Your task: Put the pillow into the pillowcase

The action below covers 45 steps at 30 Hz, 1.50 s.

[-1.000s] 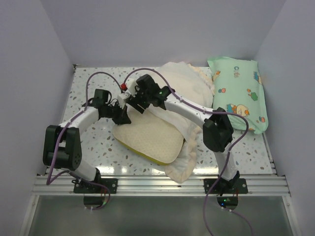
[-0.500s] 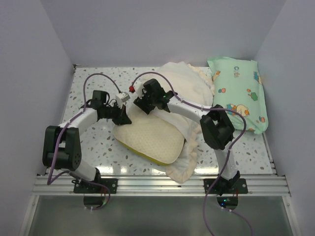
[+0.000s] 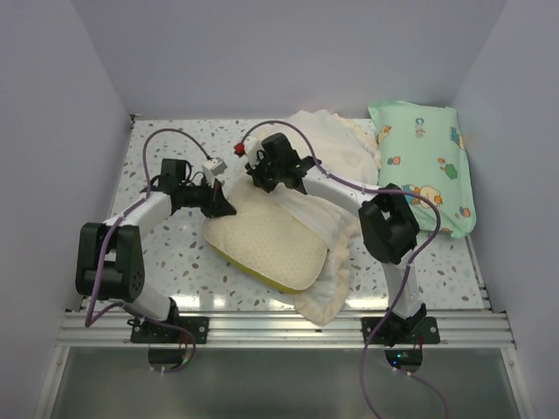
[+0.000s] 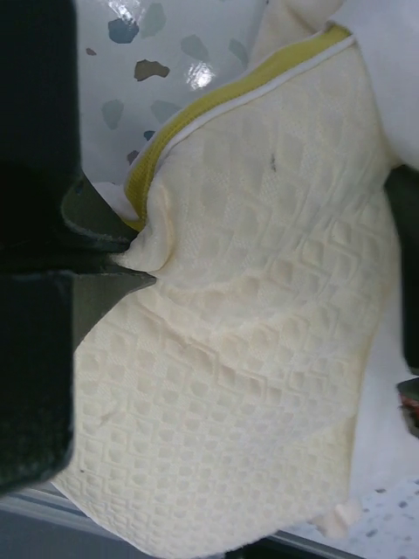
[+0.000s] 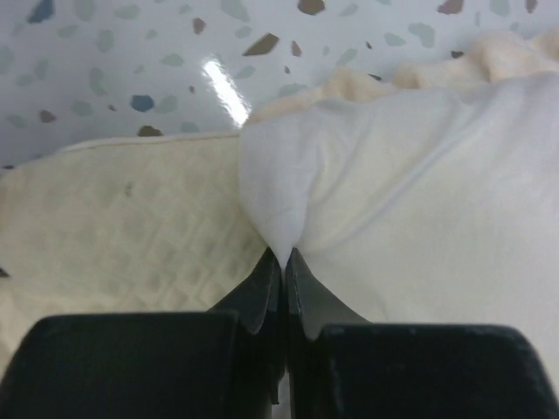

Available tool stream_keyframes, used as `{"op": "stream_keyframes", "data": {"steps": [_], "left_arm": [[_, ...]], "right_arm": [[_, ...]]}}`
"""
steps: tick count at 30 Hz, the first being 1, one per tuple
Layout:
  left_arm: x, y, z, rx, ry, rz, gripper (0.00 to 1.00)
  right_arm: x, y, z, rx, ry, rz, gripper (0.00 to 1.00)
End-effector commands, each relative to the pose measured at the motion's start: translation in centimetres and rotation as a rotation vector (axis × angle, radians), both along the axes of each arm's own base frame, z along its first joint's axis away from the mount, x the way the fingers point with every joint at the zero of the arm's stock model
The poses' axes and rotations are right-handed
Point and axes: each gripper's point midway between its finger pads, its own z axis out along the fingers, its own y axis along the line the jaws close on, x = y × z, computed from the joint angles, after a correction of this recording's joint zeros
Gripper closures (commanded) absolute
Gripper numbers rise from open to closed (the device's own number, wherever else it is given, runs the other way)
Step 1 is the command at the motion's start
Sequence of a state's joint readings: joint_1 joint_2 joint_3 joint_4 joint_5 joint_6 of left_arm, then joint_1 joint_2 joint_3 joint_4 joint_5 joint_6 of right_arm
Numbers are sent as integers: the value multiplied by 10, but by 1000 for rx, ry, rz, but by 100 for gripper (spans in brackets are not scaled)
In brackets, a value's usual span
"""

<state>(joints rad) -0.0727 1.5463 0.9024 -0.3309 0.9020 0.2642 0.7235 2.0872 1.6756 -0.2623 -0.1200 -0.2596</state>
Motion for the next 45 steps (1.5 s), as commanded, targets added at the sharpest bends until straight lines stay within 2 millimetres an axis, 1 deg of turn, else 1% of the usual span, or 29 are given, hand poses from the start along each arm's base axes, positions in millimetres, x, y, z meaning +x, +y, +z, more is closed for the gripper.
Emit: {"op": "stream_keyframes", "data": {"steps": [1, 2, 3, 5, 6, 7, 8, 9, 10, 12, 14, 16, 17, 18, 19, 20, 22, 23, 25, 26, 29, 30, 32, 36, 37, 39, 40, 43, 45], "left_arm": [[11, -28, 51, -254, -61, -58, 100], [13, -31, 60, -296, -68, -55, 100], [22, -37, 85, -369, -107, -36, 100], [15, -42, 97, -450, -109, -29, 100], [17, -45, 123, -520, -155, -27, 100], [18, -46, 131, -552, -163, -9, 100], [18, -45, 143, -586, -179, -2, 100], [13, -46, 167, -645, -212, -16, 100], [14, -45, 178, -667, -242, -10, 100], [19, -41, 187, -668, -247, 41, 100], [30, -37, 186, -668, -250, 130, 100], [41, -33, 178, -675, -210, 219, 100], [47, -32, 166, -666, -147, 270, 100], [53, -30, 154, -658, -107, 318, 100], [64, -24, 143, -644, -84, 390, 100], [68, -21, 133, -625, -54, 434, 100], [78, -14, 101, -552, 29, 515, 100], [80, -13, 85, -530, 82, 535, 100], [83, -11, 71, -519, 131, 563, 100], [83, -10, 56, -498, 181, 586, 100], [89, -7, 40, -473, 213, 633, 100], [91, -7, 40, -467, 203, 635, 100], [95, -6, 31, -433, 224, 655, 100], [99, -6, 31, -407, 218, 652, 100], [98, -7, 32, -412, 223, 645, 99], [95, -9, 33, -424, 243, 634, 94], [95, -10, 34, -432, 243, 629, 92], [95, -12, 40, -448, 237, 617, 86], [92, -14, 42, -453, 245, 601, 84]], "right_arm": [[-35, 36, 76, 266, 81, 143, 100], [-50, 43, 88, 336, 152, 163, 100], [-72, 54, 101, 404, 226, 249, 100], [-97, 66, 126, 508, 338, 286, 100], [-114, 73, 139, 543, 384, 338, 100], [-125, 75, 149, 576, 425, 364, 100], [-134, 77, 181, 659, 441, 375, 100], [-142, 77, 201, 705, 443, 394, 100], [-153, 76, 228, 761, 441, 456, 100], [-158, 65, 277, 833, 454, 463, 100], [-160, 58, 284, 828, 430, 467, 100], [-174, 54, 244, 731, 524, 446, 100], [-190, 48, 238, 723, 574, 482, 100], [-204, 45, 206, 685, 644, 464, 100], [-210, 41, 192, 654, 655, 436, 100], [-201, 38, 174, 601, 562, 395, 100], [-199, 22, 135, 479, 549, 322, 100], [-183, 16, 120, 415, 435, 292, 100], [-179, 5, 95, 336, 408, 256, 100], [-175, 1, 87, 299, 390, 243, 100], [-175, -4, 72, 226, 426, 213, 41], [-173, -4, 71, 211, 418, 197, 3], [-175, -7, 60, 161, 427, 195, 1], [-182, 2, 46, 51, 368, 157, 1], [-175, 2, 43, 20, 301, 136, 1], [-185, 11, 35, -23, 243, 153, 1], [-178, 12, 32, -52, 181, 123, 1], [-180, 22, 17, -114, 116, 115, 1], [-169, 23, 1, -192, 18, 60, 1]]}}
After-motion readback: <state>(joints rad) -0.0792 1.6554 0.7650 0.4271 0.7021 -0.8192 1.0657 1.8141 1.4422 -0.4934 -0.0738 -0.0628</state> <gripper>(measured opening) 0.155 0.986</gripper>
